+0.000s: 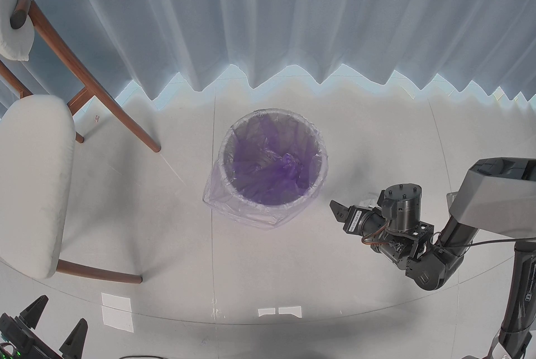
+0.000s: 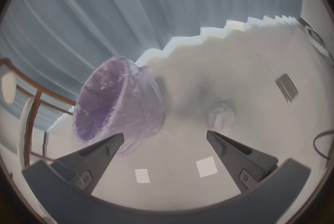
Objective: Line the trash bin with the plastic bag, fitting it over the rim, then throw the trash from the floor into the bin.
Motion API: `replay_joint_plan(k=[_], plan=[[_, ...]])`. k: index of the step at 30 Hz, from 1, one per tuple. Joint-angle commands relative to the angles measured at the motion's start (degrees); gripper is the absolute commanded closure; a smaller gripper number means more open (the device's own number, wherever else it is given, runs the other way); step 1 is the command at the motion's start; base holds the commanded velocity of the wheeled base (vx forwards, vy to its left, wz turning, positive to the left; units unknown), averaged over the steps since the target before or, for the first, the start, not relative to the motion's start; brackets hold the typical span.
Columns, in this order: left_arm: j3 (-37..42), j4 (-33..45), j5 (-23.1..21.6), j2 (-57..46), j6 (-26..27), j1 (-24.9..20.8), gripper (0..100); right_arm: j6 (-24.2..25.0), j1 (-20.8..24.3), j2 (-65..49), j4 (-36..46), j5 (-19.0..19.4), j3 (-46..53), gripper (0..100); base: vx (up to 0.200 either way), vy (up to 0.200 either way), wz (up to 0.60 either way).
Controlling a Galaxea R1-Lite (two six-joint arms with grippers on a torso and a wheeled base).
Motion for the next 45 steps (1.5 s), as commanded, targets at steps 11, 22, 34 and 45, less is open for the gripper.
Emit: replay_joint_plan(k=[11, 22, 34, 45], plan=[[0.3, -0.5, 0.0, 0.0, 1.2, 0.4, 0, -17.5, -3.5, 18.8, -16.3, 7.9, -4.0, 0, 0.0, 0.0, 0.0], [0.0, 0.1, 0.7, 0.5, 1.5, 1.7, 0, -17.5, -6.1, 22.5, -13.7, 6.6, -16.1, 0, 0.0, 0.0, 0.0], [0.0, -0.4, -2.3, 2.1, -3.4, 1.8, 0, -17.0, -5.9, 22.6, -14.3, 6.1, -16.0, 0, -0.15, 0.0, 0.0], [0.0, -0.1, -2.8, -1.6, -1.0, 2.4, 0, -17.0, -4.5, 22.6, -14.7, 6.1, -17.1, 0, -0.055, -0.036, 0.0]])
